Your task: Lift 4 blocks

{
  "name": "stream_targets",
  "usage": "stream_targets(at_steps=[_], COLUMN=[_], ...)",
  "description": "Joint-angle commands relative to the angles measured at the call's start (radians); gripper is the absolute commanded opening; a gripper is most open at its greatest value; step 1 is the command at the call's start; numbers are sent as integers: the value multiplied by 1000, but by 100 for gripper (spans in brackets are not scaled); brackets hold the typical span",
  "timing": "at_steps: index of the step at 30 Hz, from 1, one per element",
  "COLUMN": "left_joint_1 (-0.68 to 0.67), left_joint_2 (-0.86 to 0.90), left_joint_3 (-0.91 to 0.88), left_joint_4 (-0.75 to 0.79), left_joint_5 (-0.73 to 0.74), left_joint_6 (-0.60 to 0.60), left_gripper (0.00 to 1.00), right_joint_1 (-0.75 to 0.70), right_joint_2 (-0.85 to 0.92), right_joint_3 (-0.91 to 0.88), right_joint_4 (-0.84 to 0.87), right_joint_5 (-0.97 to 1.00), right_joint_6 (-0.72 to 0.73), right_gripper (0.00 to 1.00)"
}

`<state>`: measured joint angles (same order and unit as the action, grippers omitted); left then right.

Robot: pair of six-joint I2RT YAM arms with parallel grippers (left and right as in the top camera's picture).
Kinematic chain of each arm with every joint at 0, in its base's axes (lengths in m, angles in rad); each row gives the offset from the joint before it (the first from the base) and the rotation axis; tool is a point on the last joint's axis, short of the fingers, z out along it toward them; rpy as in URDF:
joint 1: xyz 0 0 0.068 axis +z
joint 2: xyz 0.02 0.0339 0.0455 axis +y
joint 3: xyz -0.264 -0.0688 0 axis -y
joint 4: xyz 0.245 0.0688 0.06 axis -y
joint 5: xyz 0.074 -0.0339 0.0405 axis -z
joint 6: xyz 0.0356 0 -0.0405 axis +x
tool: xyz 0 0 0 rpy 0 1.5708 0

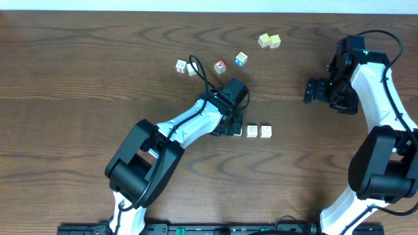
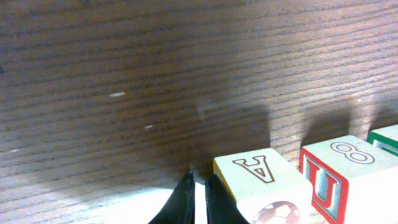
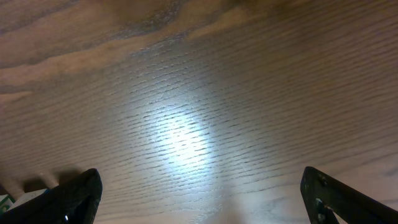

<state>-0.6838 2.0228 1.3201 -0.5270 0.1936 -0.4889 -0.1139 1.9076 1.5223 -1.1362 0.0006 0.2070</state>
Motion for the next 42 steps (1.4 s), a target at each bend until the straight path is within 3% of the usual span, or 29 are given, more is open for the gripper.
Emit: stream_targets(at_steps=[1,34,39,42], left_joint_1=[-2,19,72,105], left_joint_2=[9,-1,-55,-101], left_joint_3=[3,5,5,5], left_joint_4=[-6,-24,-83,-104], left_joint_5=[14,56,-15,-38], left_joint_6=[15,14,14,19], left_gripper=[9,9,29,48], right_joint_1=[-2,-2,-2,-2], right_joint_2=[0,0,0,0], right_joint_3=[13,13,13,13], right_joint_4=[0,0,0,0], right_joint_5=[10,10,10,10], right_joint_6=[-10,-10,-10,-10], right_gripper=[99,99,99,99])
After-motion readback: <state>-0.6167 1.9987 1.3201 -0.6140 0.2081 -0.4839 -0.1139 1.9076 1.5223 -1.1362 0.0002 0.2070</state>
